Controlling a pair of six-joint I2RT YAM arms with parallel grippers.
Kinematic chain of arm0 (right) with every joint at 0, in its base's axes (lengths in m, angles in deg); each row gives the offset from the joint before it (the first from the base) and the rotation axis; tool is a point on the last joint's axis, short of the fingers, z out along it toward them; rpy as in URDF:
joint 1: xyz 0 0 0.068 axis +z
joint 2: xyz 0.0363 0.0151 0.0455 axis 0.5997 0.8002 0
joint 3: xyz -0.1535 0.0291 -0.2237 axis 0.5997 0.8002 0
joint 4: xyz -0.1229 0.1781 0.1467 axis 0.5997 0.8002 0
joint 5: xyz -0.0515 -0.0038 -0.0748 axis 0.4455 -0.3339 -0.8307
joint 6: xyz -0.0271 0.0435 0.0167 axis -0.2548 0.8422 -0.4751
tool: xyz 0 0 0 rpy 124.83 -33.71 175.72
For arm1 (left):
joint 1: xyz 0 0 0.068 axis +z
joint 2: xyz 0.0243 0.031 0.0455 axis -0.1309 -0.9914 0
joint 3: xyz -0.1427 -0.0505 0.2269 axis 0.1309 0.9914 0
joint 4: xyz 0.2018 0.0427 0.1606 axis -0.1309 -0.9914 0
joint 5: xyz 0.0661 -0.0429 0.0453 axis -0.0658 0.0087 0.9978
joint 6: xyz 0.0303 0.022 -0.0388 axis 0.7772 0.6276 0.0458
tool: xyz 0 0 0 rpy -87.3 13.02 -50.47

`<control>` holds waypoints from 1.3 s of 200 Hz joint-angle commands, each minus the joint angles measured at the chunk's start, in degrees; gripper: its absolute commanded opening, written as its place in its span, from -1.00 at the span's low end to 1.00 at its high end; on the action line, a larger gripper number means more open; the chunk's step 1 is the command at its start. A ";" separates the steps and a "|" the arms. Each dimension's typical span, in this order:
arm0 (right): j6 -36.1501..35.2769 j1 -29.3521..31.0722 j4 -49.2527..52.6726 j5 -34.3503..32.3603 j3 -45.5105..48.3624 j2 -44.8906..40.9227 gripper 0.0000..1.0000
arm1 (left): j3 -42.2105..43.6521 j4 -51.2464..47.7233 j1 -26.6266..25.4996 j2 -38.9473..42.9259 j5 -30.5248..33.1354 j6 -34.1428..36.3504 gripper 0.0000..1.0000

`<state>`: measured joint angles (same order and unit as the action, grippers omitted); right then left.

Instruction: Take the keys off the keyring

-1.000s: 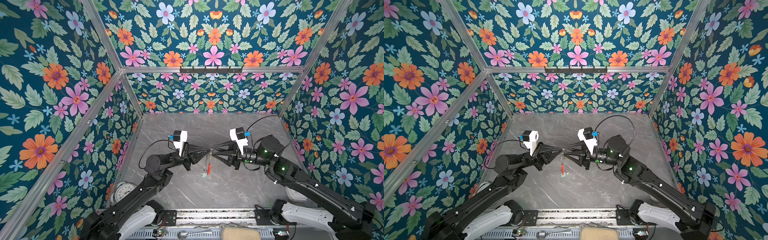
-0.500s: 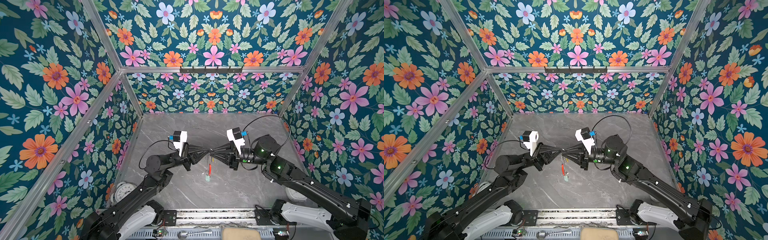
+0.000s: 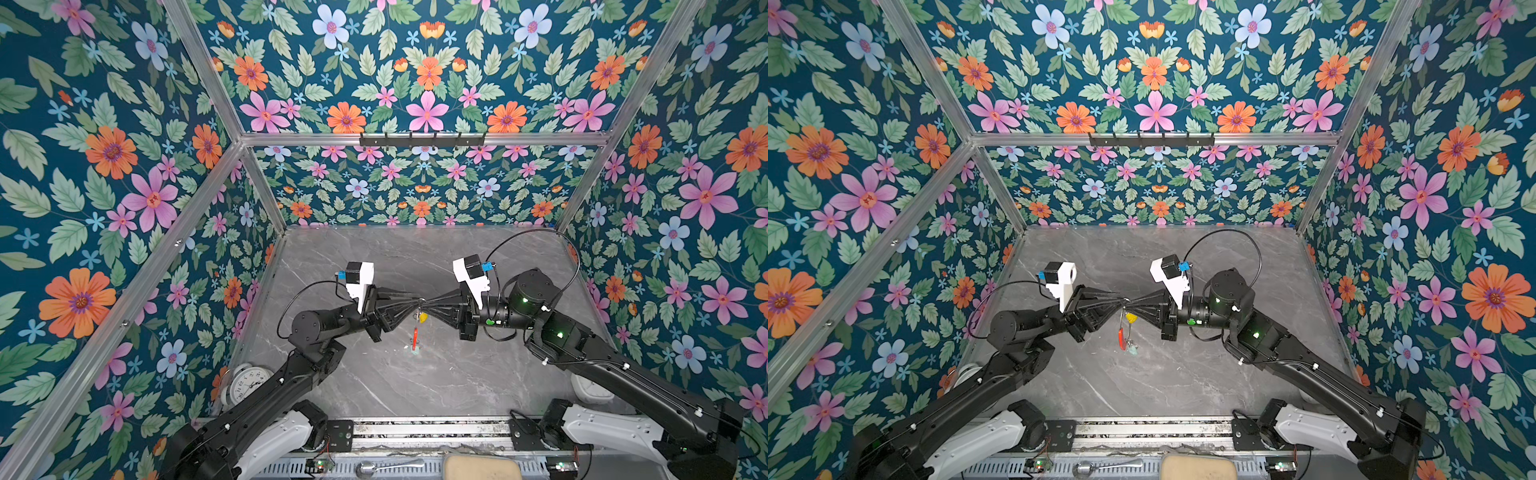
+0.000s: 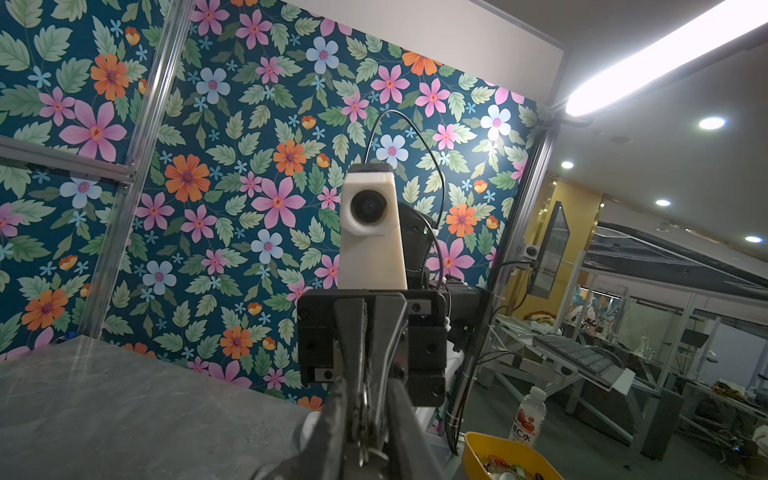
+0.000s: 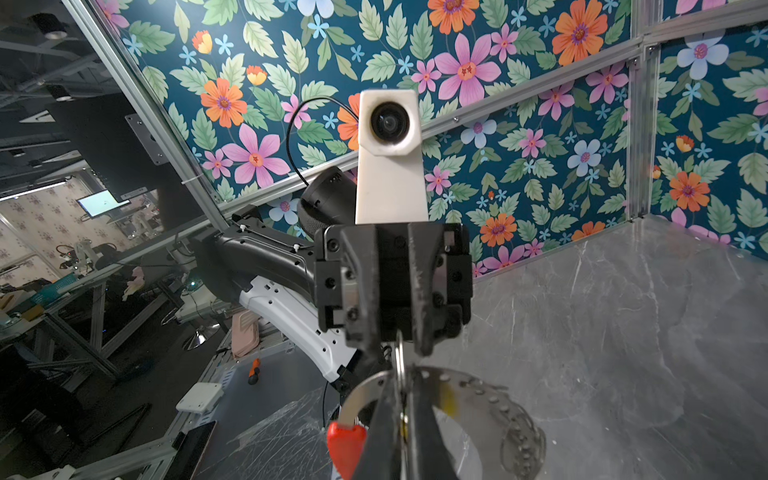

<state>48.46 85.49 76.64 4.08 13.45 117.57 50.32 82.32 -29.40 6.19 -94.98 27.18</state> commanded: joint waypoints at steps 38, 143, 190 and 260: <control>-8.93 0.05 27.55 -3.15 -11.62 1.91 -1.00 | -7.81 -27.94 0.01 3.32 -2.42 13.29 0.22; -13.59 0.00 45.08 -9.02 -25.30 8.79 -1.00 | -20.10 -54.01 -0.01 -2.16 -12.86 25.57 -0.38; -13.33 0.05 46.29 -10.85 -26.34 9.53 -1.00 | -20.34 -53.13 0.01 -2.71 -13.99 25.58 -0.65; -13.20 0.07 46.31 -10.94 -26.68 10.14 -1.00 | -18.02 -45.40 -0.01 -2.34 -12.23 21.92 -1.00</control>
<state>35.59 85.49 124.42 -4.62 -13.55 127.86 31.17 29.16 -29.32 3.31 -106.15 52.32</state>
